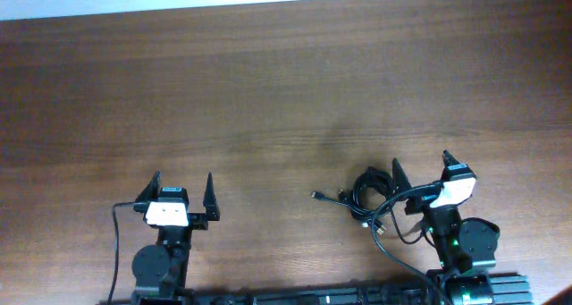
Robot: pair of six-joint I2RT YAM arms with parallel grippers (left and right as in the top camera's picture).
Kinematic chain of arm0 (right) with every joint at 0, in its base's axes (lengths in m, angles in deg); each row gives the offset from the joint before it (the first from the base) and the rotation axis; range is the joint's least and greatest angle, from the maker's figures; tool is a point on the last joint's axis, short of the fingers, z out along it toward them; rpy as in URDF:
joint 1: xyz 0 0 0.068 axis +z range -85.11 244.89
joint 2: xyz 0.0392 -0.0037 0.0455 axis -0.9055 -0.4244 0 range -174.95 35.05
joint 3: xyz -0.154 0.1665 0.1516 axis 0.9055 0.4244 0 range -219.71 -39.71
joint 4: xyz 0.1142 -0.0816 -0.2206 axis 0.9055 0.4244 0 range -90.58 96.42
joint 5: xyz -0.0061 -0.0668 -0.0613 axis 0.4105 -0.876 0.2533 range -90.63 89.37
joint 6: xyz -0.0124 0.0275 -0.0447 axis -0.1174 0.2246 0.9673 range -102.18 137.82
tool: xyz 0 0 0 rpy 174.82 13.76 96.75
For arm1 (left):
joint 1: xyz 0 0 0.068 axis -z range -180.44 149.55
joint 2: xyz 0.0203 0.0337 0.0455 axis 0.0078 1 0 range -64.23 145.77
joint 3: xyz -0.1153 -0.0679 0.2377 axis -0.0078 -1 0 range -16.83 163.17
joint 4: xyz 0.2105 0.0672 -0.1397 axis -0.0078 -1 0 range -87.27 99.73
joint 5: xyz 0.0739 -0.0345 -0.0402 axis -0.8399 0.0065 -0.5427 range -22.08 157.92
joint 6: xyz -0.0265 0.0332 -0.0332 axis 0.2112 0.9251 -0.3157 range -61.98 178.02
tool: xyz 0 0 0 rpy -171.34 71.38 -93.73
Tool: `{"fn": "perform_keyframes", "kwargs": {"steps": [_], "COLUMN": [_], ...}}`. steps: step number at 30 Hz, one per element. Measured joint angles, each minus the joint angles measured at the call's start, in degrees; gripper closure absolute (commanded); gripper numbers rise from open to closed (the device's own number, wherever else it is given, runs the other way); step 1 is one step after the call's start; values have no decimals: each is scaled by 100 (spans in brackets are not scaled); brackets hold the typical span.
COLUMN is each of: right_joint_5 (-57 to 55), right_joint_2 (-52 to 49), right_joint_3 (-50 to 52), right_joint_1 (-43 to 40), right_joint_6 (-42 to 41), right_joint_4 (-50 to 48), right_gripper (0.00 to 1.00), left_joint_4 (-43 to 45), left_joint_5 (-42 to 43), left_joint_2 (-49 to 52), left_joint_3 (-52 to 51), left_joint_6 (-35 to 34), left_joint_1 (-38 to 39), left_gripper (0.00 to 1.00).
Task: Untangle cables
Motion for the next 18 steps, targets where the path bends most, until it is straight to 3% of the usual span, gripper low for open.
{"fn": "perform_keyframes", "kwargs": {"steps": [4,7,11,18], "right_joint_5": [144,179,111,103], "right_joint_2": [-4,-26,-136,-1593], "right_joint_3": [-136,-719,-1637,-3047], "right_joint_1": [0,9,11,15], "right_joint_6": [-697,-905,-938,-931], "right_joint_4": [367,1670,2588,3556], "right_gripper": [0,0,0,0], "left_joint_4": [-2,0,-2,-2], "left_joint_5": [0,0,2,22], "left_joint_2": [0,2,2,0], "left_joint_3": [0,0,0,0], "left_joint_6": [0,0,0,0], "left_joint_1": [0,0,0,0], "left_gripper": [1,1,1,1]}}
